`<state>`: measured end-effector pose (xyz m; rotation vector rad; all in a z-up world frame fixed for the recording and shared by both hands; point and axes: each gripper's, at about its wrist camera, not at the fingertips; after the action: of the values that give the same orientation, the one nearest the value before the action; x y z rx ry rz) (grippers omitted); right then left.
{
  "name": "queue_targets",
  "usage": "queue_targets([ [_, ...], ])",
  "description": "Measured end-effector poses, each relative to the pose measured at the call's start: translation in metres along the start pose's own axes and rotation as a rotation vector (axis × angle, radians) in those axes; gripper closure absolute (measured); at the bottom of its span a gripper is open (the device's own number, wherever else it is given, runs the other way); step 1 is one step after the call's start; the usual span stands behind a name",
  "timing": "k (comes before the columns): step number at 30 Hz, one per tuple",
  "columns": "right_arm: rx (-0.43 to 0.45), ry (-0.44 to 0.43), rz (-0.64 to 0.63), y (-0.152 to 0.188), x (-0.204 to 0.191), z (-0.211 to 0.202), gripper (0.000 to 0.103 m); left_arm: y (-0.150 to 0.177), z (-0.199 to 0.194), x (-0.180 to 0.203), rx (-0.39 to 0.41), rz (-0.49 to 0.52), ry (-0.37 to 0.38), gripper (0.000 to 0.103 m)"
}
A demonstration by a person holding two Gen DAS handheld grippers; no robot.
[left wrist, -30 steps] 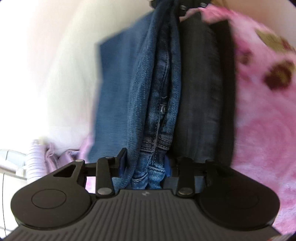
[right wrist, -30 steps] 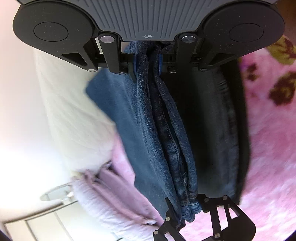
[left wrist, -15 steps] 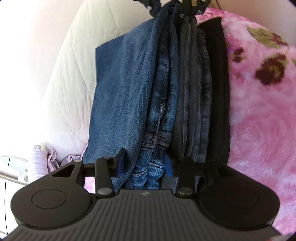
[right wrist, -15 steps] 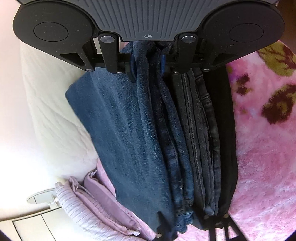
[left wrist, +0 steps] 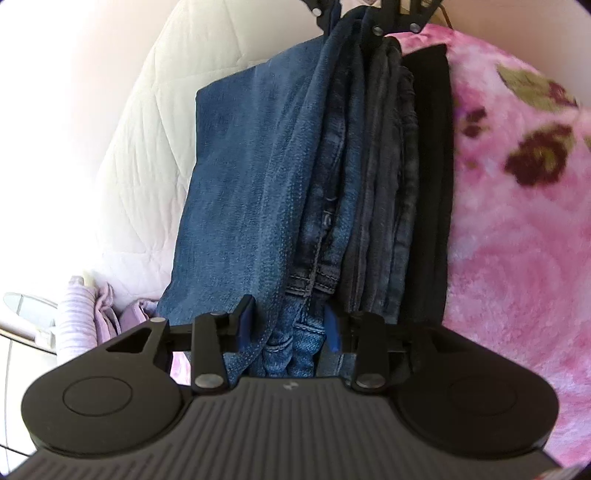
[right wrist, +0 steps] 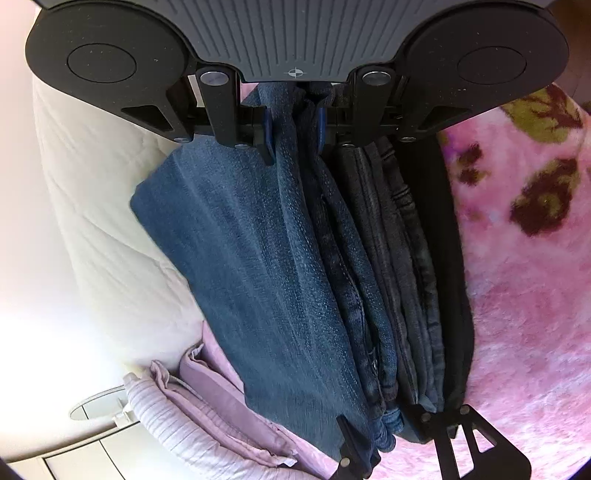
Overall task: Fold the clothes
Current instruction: 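Lower the jeans onto the dark trouser stack with both grippers, then open both grippers and press the jeans flat on the stack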
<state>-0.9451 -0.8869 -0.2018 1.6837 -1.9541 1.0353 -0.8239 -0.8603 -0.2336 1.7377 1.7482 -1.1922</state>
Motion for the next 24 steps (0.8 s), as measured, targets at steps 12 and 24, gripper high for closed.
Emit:
queue_targets([
  [12, -0.026, -0.005, 0.075, -0.006, -0.004, 0.006, 0.081, 0.011, 0.014, -0.031, -0.023, -0.014, 0.033, 0.068],
  [24, 0.003, -0.031, 0.271, -0.007, 0.049, -0.062, 0.079, 0.024, -0.056, -0.044, 0.017, -0.116, 0.037, 0.055],
])
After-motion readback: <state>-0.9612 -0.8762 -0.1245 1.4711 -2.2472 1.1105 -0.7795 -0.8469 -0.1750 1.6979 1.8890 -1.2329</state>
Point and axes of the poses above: each gripper's, at about its wrist camera, not at the fingertips, and z roughly the way its jaws point, x to its right, y to its underside, and after that the axes turned 2 degrees about x, right-handed
